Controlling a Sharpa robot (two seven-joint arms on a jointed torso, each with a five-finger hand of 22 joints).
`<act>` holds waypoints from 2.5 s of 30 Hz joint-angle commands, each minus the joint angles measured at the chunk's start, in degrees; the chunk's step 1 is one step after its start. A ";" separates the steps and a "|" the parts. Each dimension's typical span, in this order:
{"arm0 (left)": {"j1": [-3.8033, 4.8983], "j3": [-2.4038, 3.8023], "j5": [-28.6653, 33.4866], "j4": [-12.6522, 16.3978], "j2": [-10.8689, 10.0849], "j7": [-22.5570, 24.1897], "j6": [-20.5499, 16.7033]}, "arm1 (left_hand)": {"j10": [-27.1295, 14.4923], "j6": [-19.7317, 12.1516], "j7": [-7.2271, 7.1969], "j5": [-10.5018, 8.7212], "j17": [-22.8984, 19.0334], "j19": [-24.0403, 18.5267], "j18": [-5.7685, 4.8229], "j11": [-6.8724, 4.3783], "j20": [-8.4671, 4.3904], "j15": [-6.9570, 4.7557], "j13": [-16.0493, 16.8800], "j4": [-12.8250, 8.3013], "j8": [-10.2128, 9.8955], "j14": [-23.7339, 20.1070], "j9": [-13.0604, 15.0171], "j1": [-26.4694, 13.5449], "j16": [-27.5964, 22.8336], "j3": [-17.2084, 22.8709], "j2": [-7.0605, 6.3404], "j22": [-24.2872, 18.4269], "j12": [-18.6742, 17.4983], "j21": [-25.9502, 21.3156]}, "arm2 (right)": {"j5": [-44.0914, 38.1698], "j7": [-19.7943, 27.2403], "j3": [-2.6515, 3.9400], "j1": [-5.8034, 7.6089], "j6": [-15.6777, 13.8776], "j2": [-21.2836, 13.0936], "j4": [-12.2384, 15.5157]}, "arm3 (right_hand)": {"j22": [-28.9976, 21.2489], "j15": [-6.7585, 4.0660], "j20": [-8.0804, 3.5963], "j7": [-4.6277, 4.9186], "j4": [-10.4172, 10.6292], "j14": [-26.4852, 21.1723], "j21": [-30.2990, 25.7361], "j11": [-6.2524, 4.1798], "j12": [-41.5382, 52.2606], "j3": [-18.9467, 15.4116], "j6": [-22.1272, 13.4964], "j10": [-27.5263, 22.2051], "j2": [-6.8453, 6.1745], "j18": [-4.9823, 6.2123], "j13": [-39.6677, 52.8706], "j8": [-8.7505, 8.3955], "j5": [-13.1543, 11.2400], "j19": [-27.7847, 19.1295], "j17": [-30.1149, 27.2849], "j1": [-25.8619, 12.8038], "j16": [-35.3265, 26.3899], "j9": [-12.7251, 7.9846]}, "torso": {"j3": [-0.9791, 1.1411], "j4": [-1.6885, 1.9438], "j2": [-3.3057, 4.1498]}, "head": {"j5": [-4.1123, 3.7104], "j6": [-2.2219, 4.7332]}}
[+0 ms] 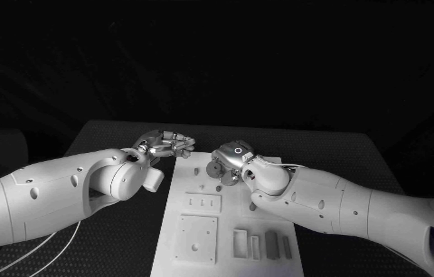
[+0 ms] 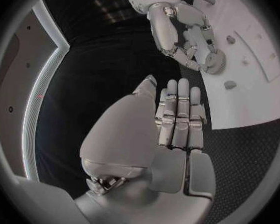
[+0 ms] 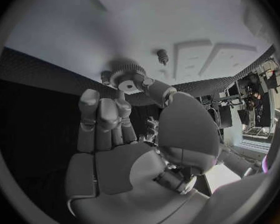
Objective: Assemble the parts on the task board
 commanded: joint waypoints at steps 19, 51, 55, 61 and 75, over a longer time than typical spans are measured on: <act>0.06 0.05 -0.13 0.02 0.21 0.47 0.59 | 0.32 0.15 0.36 -0.01 0.11 -0.22 -0.03 0.22 -0.02 0.32 0.11 0.00 -0.36 0.22 0.10 0.43 -0.24 -0.05 0.01 1.04 -0.46 0.33 | 1.53 1.14 -0.17 -0.09 1.62 0.31 -0.45 | -0.24 0.97 0.28 4.34 -3.53 -0.31 -0.48 1.19 -0.55 -3.30 -4.26 -1.13 0.00 2.19 -0.42 -4.13 -4.19 -0.85 0.11 -0.47 -0.86 -1.87 | 0.02 -0.08 -0.02 | 0.04 -0.14; 0.06 0.05 -0.08 0.00 0.01 0.45 0.49 | 0.33 0.04 0.54 -0.11 0.25 -0.19 -0.01 0.28 -0.03 0.31 0.21 0.01 -0.55 0.28 0.15 0.08 -0.35 -0.08 0.04 1.03 -0.68 0.39 | 9.71 3.41 -0.16 -0.04 5.40 -2.08 0.24 | 0.16 0.43 0.85 3.75 -6.65 -0.61 -0.28 0.62 0.27 5.75 -5.81 -2.20 4.95 2.19 -0.66 -2.99 20.83 -1.20 0.93 -1.70 -1.11 -1.40 | 0.08 -0.16 0.00 | 0.24 -0.35; 0.06 0.05 -0.08 -0.01 -0.06 0.46 0.44 | 0.33 0.02 0.55 -0.10 0.26 -0.19 -0.01 0.29 -0.03 0.31 0.22 0.00 -0.57 0.29 0.15 0.09 -0.37 -0.07 0.03 1.02 -0.70 0.40 | 9.65 3.54 -0.15 -0.04 1.93 -2.79 0.85 | 0.15 0.47 0.80 3.78 -6.76 -0.53 -0.24 0.66 0.32 5.96 -5.70 -2.13 4.93 2.19 -0.69 -2.90 20.93 -1.08 0.94 -1.76 -1.10 -1.38 | 0.11 -0.18 -0.01 | 0.26 -0.23; 0.06 0.05 -0.08 -0.06 -0.40 0.49 0.44 | 0.32 0.01 0.56 -0.10 0.28 -0.20 0.00 0.29 -0.04 0.30 0.23 -0.01 -0.59 0.29 0.16 0.10 -0.38 -0.07 0.01 1.02 -0.72 0.40 | 16.43 9.20 0.28 0.35 -7.11 -4.92 1.96 | 0.07 0.47 0.67 3.78 -6.76 -0.34 -0.22 0.66 0.36 6.58 -5.69 -1.94 4.45 2.19 -0.79 -2.82 20.42 -0.83 0.92 -1.62 -1.14 -1.38 | 0.12 -0.26 -0.02 | 0.19 -0.01; 0.05 0.04 -2.12 -0.56 -1.10 0.68 2.55 | 0.29 -0.05 0.43 -0.56 0.38 -0.43 -0.03 0.28 0.05 0.43 0.33 -0.12 -0.73 0.11 0.24 0.50 -0.65 -0.27 -0.74 1.03 -0.96 0.36 | 38.06 23.69 2.80 4.89 2.61 -17.52 7.76 | -0.30 1.94 0.09 5.62 -4.68 -2.48 -1.20 2.37 0.63 -11.32 -5.21 -4.96 1.68 2.19 -0.64 -1.36 -5.88 -2.69 1.15 -3.23 -1.92 0.01 | 0.50 -1.00 -0.22 | -0.31 0.78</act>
